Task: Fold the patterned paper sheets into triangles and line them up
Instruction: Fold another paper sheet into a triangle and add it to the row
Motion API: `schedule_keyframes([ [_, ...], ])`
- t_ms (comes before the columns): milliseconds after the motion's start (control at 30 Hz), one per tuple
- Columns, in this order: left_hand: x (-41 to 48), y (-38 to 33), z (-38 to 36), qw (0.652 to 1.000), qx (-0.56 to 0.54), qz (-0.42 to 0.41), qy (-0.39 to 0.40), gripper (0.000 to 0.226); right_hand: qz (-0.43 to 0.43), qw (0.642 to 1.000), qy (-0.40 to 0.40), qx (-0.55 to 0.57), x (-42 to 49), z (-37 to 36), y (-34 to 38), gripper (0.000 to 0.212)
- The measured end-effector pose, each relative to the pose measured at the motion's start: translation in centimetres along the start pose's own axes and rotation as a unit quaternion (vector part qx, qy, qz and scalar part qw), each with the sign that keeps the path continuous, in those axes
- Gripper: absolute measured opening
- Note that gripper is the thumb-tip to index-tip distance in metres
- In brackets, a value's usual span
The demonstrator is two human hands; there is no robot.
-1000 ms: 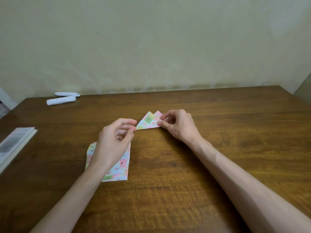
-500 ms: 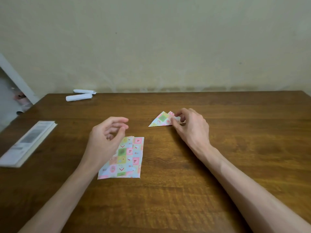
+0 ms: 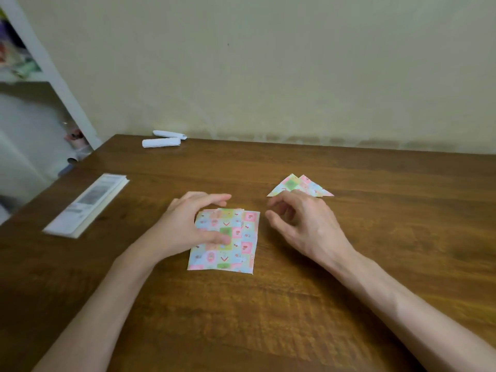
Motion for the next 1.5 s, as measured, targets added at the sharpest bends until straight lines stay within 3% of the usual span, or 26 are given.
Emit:
schedule_keyframes([
  [233,0.4,0.2,-0.4,1.0,0.009,-0.023,-0.014,0.077,0.01,1.0,0.009,0.004,-1.4,-0.3,0.2,0.013],
  [500,0.4,0.2,0.1,0.994,-0.027,-0.039,-0.095,0.049,0.006,1.0,0.01,0.024,-2.5,-0.5,0.1,0.015],
  [667,-1.0,-2.4,0.8,0.962,-0.164,-0.153,-0.156,0.038,-0.034,0.986,0.04,0.158,-3.2,-0.3,0.8,0.031],
  [767,-1.7,-5.1,0.1,0.931,-0.293,-0.175,-0.132,0.039,-0.064,0.949,0.079,0.3,-3.5,0.0,1.4,0.032],
  [867,-1.7,-6.8,-1.4,0.927,-0.317,-0.175,-0.096,0.039,-0.063,0.94,0.036,0.332,-4.0,0.7,1.2,0.011],
  [933,-1.5,-7.3,-2.1,0.928,-0.323,-0.174,-0.056,0.041,-0.061,0.94,0.023,0.336,-4.6,1.5,0.6,0.009],
  [1067,-1.2,-7.5,-2.9,0.936,-0.315,-0.159,0.002,0.053,-0.042,0.951,0.027,0.305,-6.2,3.4,-1.1,0.02],
  [1167,-1.1,-7.8,-3.5,0.936,-0.3,-0.186,-0.014,0.059,-0.01,0.968,0.0,0.251,-7.4,4.7,-2.2,0.011],
  [1233,-1.3,-8.0,-3.8,0.936,-0.264,-0.229,-0.047,0.05,0.034,0.981,-0.045,0.187,-8.0,5.8,-2.9,0.005],
  [1367,-1.4,-7.9,-5.1,0.919,-0.144,-0.35,-0.109,0.015,0.116,0.989,-0.084,0.04,-8.9,7.0,-4.9,0.014],
  [1500,-1.7,-7.2,-7.5,0.882,0.034,-0.457,-0.108,0.022,0.118,0.989,-0.065,-0.064,-8.8,7.0,-6.4,0.014],
])
Point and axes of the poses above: each hand's wrist, its own x-axis towards the middle knuckle, its own z-axis out of the back of the hand, y = z × x, the point moved 2 cm from there along x, towards the middle knuckle
